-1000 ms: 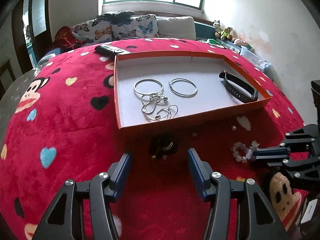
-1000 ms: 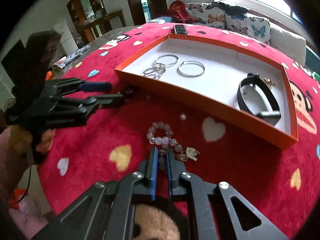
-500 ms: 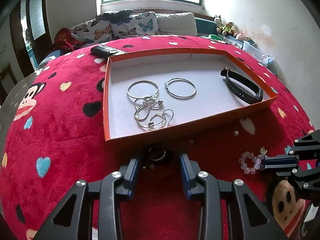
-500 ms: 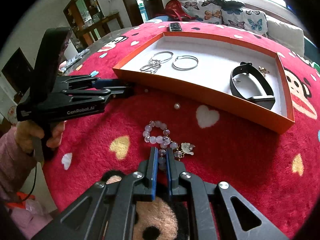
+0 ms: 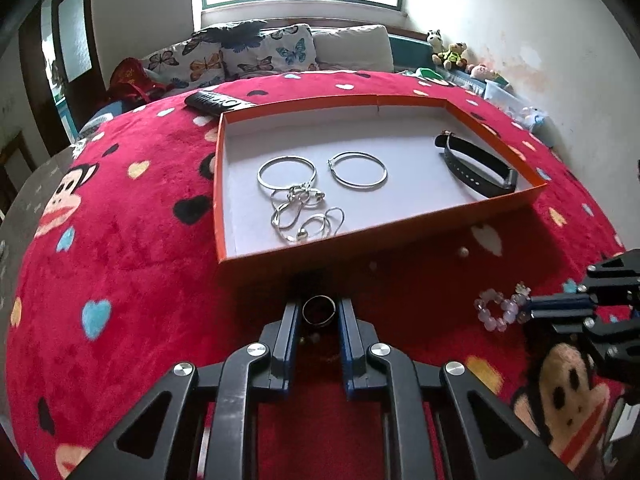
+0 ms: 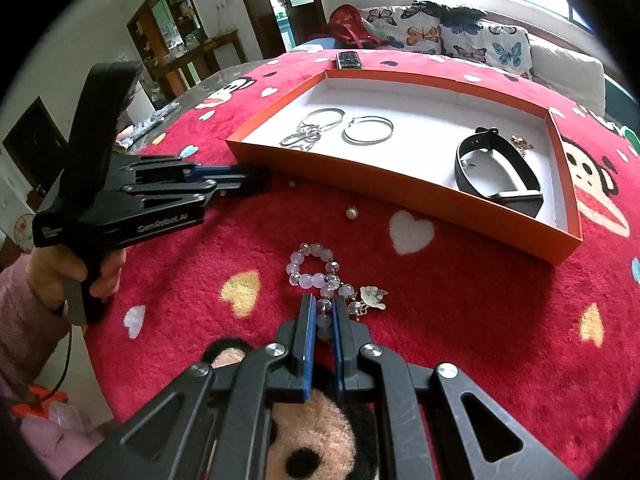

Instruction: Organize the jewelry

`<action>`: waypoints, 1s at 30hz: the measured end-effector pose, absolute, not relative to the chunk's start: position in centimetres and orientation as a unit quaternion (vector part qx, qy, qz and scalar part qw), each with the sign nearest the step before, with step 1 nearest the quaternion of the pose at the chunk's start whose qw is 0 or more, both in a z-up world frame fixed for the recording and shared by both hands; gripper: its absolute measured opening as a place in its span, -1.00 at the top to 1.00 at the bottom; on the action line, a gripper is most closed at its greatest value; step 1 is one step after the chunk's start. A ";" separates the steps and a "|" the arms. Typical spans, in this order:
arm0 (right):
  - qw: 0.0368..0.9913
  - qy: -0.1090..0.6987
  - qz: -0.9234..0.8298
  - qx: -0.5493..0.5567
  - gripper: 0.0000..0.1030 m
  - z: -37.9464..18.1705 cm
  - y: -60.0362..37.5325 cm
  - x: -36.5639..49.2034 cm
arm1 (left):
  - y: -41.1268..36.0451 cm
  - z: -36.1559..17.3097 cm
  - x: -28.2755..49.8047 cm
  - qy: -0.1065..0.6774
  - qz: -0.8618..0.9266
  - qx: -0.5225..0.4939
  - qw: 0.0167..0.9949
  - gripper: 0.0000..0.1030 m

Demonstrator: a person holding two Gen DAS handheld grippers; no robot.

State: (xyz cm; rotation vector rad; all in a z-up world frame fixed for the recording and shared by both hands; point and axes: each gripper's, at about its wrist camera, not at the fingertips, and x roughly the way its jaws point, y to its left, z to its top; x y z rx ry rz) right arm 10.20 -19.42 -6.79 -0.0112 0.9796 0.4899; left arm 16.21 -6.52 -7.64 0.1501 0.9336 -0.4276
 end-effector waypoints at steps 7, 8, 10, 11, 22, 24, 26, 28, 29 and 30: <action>0.860 0.452 0.235 0.010 0.83 -5.2 -20.6 9.2 | -4.4 -5.3 13.4 0.432 -0.198 0.074 0.877 0.64; 0.863 0.449 0.232 0.008 0.83 -4.9 -20.7 9.1 | -4.2 -4.9 13.1 0.429 -0.197 0.073 0.878 0.64; 0.864 0.447 0.231 0.005 0.83 -4.7 -20.8 9.1 | -3.9 -4.3 12.6 0.423 -0.200 0.073 0.881 0.64; 0.864 0.447 0.230 0.006 0.83 -4.6 -20.8 9.1 | -3.9 -4.2 12.4 0.422 -0.201 0.074 0.881 0.64; 0.858 0.457 0.236 0.013 0.82 -5.1 -20.8 9.7 | -4.2 -5.2 12.1 0.442 -0.213 0.092 0.866 0.02; 0.856 0.459 0.237 0.016 0.82 -5.3 -20.8 9.8 | -4.2 -5.3 12.1 0.436 -0.209 0.094 0.870 -0.22; 0.856 0.460 0.237 0.016 0.82 -5.3 -20.8 9.9 | -4.3 -5.3 12.3 0.434 -0.213 0.094 0.870 -0.22; 0.855 0.460 0.239 0.015 0.82 -5.4 -20.7 9.9 | -4.6 -5.6 12.7 0.438 -0.220 0.097 0.866 -0.22; 0.855 0.459 0.239 0.013 0.82 -5.5 -20.7 9.9 | -4.8 -5.8 12.9 0.438 -0.222 0.100 0.865 -0.22; 0.856 0.459 0.238 0.013 0.82 -5.5 -20.7 9.9 | -5.1 -5.9 13.2 0.439 -0.224 0.105 0.864 -0.22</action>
